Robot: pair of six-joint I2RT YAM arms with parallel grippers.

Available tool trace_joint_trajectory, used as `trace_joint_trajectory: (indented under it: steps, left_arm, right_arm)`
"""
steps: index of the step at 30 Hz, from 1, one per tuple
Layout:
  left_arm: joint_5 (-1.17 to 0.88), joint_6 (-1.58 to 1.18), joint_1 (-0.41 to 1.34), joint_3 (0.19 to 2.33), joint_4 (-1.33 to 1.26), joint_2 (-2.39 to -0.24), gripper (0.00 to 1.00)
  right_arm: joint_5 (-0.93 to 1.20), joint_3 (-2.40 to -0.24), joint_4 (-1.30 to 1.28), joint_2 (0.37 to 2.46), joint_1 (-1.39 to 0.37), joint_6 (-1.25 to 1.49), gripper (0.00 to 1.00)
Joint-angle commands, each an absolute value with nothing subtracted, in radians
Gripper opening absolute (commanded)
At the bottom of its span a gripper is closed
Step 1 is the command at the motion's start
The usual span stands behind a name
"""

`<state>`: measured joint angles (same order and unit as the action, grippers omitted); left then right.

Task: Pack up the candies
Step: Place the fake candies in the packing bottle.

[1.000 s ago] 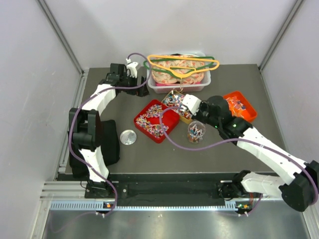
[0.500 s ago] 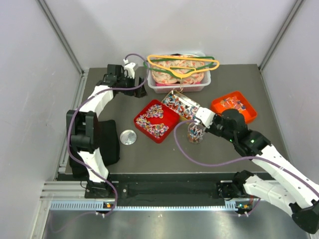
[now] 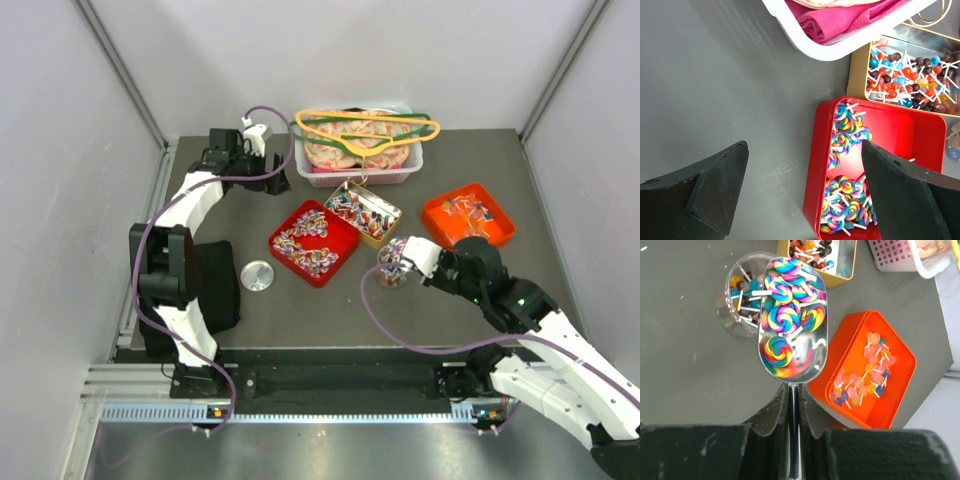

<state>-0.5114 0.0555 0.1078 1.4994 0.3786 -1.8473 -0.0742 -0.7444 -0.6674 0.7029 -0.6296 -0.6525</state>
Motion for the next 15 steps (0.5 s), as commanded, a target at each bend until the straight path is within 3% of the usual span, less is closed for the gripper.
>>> trace_joint_trajectory:
  steps: [1, 15]
  left_arm:
    - [-0.517, 0.071, 0.100, 1.517, 0.385, -1.789, 0.99]
    - [-0.511, 0.077, 0.098, 1.520, 0.385, -1.795, 0.99]
  right_arm:
    - [-0.065, -0.732, -0.708, 0.660, -0.617, -0.655, 0.00]
    - [-0.118, -0.718, -0.776, 0.698, -0.620, -0.709, 0.00]
